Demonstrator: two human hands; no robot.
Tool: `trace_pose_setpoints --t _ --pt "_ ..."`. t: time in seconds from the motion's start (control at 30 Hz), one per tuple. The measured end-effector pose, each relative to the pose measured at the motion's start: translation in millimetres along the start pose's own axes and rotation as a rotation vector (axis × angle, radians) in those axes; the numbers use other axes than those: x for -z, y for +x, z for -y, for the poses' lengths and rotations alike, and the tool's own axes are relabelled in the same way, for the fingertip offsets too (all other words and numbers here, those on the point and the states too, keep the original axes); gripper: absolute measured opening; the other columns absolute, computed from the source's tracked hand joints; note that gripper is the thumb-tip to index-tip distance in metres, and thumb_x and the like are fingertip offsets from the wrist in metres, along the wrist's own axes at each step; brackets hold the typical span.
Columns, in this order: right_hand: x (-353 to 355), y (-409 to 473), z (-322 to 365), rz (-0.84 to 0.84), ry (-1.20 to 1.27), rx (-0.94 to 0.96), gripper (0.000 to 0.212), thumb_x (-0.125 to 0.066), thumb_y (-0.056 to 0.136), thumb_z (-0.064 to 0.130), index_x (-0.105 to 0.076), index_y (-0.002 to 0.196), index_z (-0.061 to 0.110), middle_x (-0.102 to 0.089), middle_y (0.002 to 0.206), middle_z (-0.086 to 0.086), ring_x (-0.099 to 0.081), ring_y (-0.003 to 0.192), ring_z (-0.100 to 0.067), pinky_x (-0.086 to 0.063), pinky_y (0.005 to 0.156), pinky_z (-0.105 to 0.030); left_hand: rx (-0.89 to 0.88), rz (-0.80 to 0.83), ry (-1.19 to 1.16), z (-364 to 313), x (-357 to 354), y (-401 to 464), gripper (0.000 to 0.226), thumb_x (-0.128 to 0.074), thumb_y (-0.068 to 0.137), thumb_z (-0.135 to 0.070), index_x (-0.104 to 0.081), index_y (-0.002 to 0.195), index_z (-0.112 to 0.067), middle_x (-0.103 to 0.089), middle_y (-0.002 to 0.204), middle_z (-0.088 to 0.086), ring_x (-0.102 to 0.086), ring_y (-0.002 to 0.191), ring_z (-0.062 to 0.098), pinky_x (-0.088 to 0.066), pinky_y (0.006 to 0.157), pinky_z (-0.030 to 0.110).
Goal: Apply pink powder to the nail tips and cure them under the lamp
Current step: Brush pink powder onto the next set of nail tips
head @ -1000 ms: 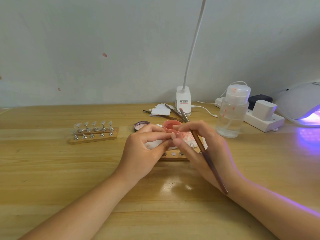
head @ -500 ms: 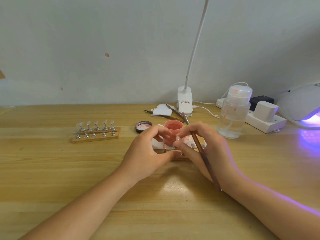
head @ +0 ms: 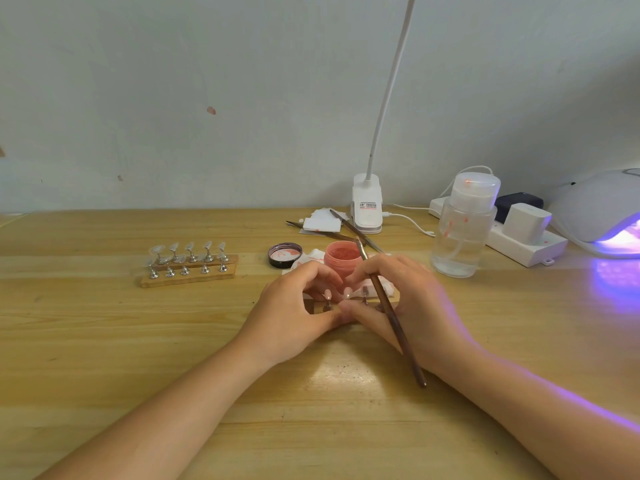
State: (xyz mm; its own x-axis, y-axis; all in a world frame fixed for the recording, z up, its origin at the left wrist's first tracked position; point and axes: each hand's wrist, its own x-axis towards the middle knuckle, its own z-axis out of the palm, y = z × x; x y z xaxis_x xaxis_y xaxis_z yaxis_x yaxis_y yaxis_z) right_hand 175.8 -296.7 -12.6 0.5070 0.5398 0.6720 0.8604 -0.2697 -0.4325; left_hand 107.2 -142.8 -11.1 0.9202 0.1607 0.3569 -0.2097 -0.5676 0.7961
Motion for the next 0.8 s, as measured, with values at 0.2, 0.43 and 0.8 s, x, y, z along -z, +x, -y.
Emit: trace_pose_setpoints --t 0.2,0.43,0.8 --pt "12.6 -0.7 -5.5 0.006 -0.04 0.001 0.024 -0.076 0.072 0.036 -0.061 0.086 0.022 -0.059 0.085 0.021 -0.057 0.088 -0.008 -0.044 0.079 -0.032 0.043 0.007 0.007 0.9 0.6 0.2 0.031 -0.081 0.063 -0.018 -0.06 0.086 -0.022 -0.066 0.078 -0.011 -0.059 0.078 0.0 -0.045 0.075 0.012" --pt "12.4 -0.6 -4.3 0.016 -0.086 0.107 0.02 -0.077 0.07 0.024 -0.063 0.082 0.017 -0.062 0.082 0.015 -0.054 0.083 -0.005 -0.04 0.075 -0.028 0.044 0.003 0.009 -1.9 0.2 -0.2 0.03 -0.081 0.063 -0.018 -0.059 0.083 -0.024 -0.064 0.074 -0.012 -0.056 0.071 -0.006 -0.041 0.069 0.006" --pt "6.5 -2.8 9.6 -0.156 0.095 0.121 0.018 -0.074 0.074 0.026 -0.063 0.086 0.018 -0.064 0.082 0.015 -0.058 0.084 -0.001 -0.049 0.076 -0.038 -0.149 -0.108 0.136 -13.9 0.5 -4.8 0.027 -0.068 0.06 -0.057 -0.06 0.08 -0.041 -0.062 0.088 -0.021 -0.053 0.093 -0.002 -0.038 0.092 0.049"
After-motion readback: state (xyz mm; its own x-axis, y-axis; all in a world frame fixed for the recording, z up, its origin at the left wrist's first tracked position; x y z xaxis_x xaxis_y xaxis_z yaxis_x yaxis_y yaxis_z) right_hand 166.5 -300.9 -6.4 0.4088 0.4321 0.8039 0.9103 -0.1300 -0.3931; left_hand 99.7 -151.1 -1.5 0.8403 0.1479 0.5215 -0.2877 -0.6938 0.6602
